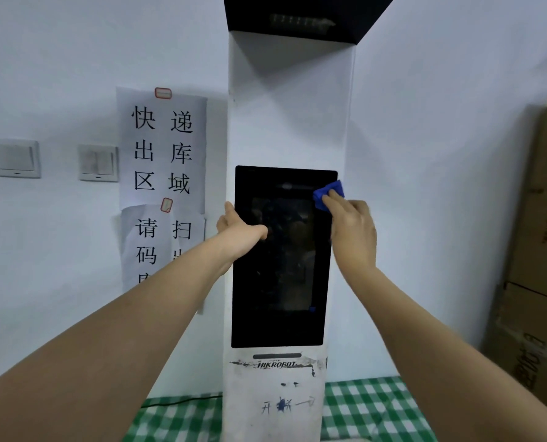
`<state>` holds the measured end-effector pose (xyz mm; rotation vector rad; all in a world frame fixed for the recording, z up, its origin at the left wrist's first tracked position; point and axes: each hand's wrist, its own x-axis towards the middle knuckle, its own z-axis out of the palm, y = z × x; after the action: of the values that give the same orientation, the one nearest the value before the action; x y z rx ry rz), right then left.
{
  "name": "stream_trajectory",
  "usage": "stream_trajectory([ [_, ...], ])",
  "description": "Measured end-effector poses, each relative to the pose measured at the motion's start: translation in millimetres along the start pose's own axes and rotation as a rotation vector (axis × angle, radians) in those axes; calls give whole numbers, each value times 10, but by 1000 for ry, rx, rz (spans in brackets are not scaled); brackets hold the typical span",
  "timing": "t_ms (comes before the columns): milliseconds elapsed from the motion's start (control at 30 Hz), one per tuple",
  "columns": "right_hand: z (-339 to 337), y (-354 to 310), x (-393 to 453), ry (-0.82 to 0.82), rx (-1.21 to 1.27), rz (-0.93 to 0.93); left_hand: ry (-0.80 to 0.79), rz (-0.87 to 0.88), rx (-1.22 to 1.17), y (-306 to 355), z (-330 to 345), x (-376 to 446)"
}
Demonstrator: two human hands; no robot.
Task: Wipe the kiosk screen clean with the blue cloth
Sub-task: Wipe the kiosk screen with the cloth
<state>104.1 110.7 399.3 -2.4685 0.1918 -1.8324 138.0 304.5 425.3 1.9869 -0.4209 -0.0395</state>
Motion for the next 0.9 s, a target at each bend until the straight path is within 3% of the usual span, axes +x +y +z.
stream_trajectory([
  [167, -68, 25, 14, -3, -141, -244, -41, -27, 20, -55, -16, -1],
  [367, 126, -268, 59, 85, -27, -119, -60, -41, 20, -74, -44, 6],
  [533, 46, -284, 69, -22, -131, -443, -68, -30, 14, -105, -69, 26],
  [667, 65, -239, 161, 96, -84, -237, -69, -17, 2, -118, -75, 8],
  [733, 167, -438, 94, 111, -45, -221, -83, -16, -18, -124, -93, 3],
  [900, 196, -553, 65, -44, -123, -612, -127, -10, -33, -155, -141, -65],
])
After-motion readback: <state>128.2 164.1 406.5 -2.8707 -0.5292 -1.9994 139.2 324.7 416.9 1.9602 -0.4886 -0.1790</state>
